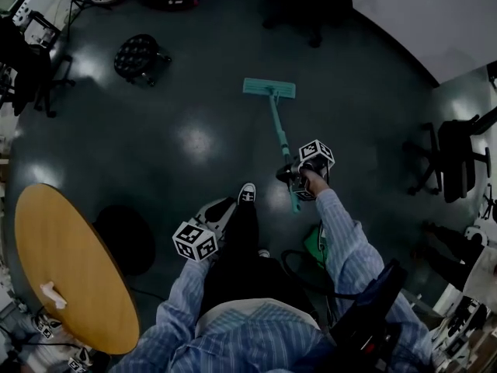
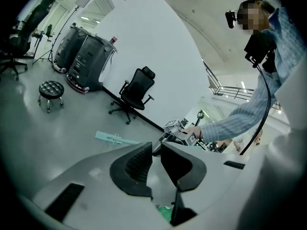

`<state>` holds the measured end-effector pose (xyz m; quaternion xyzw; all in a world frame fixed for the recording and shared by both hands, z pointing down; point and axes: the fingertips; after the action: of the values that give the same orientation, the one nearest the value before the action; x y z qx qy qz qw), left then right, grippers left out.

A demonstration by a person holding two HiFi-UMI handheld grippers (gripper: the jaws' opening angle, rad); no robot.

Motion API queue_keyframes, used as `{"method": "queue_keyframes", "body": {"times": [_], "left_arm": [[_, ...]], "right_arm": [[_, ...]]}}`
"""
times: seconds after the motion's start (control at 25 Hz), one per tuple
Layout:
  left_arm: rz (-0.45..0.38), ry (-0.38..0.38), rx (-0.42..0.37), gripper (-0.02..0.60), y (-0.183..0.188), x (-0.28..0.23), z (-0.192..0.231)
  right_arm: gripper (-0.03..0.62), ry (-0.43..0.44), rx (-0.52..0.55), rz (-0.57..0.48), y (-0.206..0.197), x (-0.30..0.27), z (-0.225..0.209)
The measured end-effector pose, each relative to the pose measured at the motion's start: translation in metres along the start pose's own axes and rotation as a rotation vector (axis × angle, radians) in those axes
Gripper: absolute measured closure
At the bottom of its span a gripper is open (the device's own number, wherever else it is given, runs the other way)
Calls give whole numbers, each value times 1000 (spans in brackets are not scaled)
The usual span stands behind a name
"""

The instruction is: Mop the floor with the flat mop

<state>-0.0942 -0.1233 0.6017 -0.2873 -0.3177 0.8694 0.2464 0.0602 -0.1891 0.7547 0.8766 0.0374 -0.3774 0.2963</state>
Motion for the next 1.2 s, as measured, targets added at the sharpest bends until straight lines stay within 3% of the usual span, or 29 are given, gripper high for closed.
{"method": "queue_keyframes", "body": {"times": [0.24,0.48,1.0,1.2], "left_arm": [[0,-36,-79,523,-16,31,-31],[-24,-45,-106,523,-38,60,-65],[-85,-77,-145,523,-112,145,-154],[-63,-86,-159,523,-139,176,-170]], "right_arm": [[563,9,-19,13,-102,-5,-59],[563,55,-42,13,-186,-5,-104],[563,32,-29,34,-346,-19,-219],[563,32,-32,52,-400,-36,-249]]}}
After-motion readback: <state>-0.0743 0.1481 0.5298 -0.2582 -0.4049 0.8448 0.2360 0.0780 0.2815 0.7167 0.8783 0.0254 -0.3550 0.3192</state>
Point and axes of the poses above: the fingertips, and each gripper's own axes: x backward along the fingers, z to its left, y out of its top, and after that the axes turned 1 degree about -z, right-handed
